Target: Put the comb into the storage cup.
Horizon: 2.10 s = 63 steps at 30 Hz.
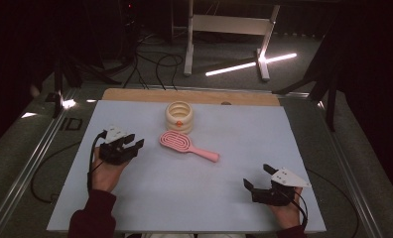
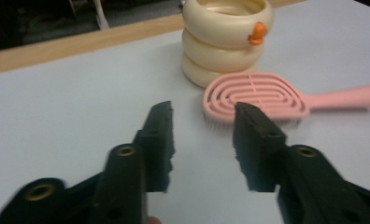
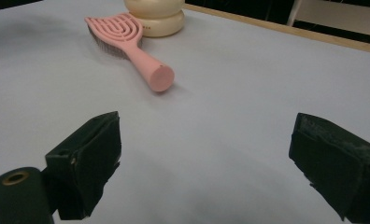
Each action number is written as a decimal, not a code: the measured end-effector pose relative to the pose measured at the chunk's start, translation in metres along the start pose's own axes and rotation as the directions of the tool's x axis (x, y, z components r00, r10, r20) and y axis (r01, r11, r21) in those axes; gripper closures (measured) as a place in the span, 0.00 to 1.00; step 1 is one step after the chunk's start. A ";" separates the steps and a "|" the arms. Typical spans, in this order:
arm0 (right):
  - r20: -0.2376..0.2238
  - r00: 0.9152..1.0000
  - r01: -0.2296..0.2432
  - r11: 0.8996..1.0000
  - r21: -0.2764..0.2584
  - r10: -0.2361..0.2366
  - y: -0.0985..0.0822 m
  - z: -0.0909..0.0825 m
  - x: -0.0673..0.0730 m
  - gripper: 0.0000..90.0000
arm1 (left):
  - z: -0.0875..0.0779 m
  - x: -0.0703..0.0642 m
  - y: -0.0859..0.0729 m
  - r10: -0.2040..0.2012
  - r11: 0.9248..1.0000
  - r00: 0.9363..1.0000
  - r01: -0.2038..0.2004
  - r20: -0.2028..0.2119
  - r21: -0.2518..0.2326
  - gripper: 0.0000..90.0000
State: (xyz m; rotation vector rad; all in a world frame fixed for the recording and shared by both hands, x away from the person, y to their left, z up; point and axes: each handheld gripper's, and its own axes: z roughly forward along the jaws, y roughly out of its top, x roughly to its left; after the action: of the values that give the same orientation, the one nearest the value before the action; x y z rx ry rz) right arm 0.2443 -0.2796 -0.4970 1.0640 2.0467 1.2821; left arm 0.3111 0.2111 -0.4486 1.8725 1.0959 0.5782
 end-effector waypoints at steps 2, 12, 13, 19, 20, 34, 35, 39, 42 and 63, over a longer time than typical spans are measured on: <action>-0.002 1.000 0.000 1.000 -0.003 0.000 0.000 0.000 0.001 0.10 | -0.013 -0.002 -0.009 0.000 1.000 1.000 -0.001 -0.016 -0.025 0.47; -0.006 1.000 -0.003 1.000 -0.018 0.003 0.000 -0.001 0.000 0.10 | -0.046 -0.001 -0.055 -0.056 0.991 0.991 0.040 -0.118 -0.130 0.16; -0.006 1.000 -0.003 1.000 -0.018 0.003 0.000 -0.001 0.000 0.10 | -0.046 -0.001 -0.055 -0.056 0.991 0.991 0.040 -0.118 -0.130 0.15; -0.011 1.000 0.003 1.000 -0.026 -0.003 0.001 -0.003 0.000 0.10 | -0.054 -0.001 -0.070 -0.061 0.990 0.994 0.049 -0.088 -0.134 0.03; -0.010 1.000 0.000 1.000 -0.028 0.000 0.001 -0.003 -0.001 0.10 | -0.055 -0.002 -0.072 -0.057 0.990 0.995 0.046 -0.081 -0.133 0.02; -0.017 1.000 0.009 1.000 -0.028 -0.010 0.001 -0.002 -0.002 0.10 | -0.060 0.003 -0.080 -0.069 0.983 0.995 0.056 -0.066 -0.176 0.00; -0.017 1.000 0.009 1.000 -0.028 -0.010 0.001 -0.001 -0.002 0.10 | -0.059 0.003 -0.080 -0.068 0.984 0.996 0.056 -0.063 -0.172 0.00; -0.018 1.000 0.007 1.000 -0.029 -0.007 0.001 -0.001 -0.002 0.10 | -0.058 0.004 -0.080 -0.071 0.984 0.996 0.060 -0.058 -0.169 0.00; -0.020 1.000 0.005 1.000 -0.026 -0.006 0.002 -0.001 -0.002 0.10 | -0.058 0.004 -0.079 -0.071 0.985 0.995 0.059 -0.066 -0.165 0.00; -0.068 0.997 -0.029 1.000 -0.012 0.028 0.042 -0.005 -0.013 0.09 | -0.056 0.001 -0.079 -0.076 0.984 0.994 0.062 -0.082 -0.165 0.00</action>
State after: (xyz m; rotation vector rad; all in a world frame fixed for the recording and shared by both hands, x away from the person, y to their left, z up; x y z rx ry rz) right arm 0.2626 -0.2824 -0.4568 1.0608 2.0766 1.3613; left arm 0.2339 0.2556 -0.4875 1.6760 1.1314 0.6940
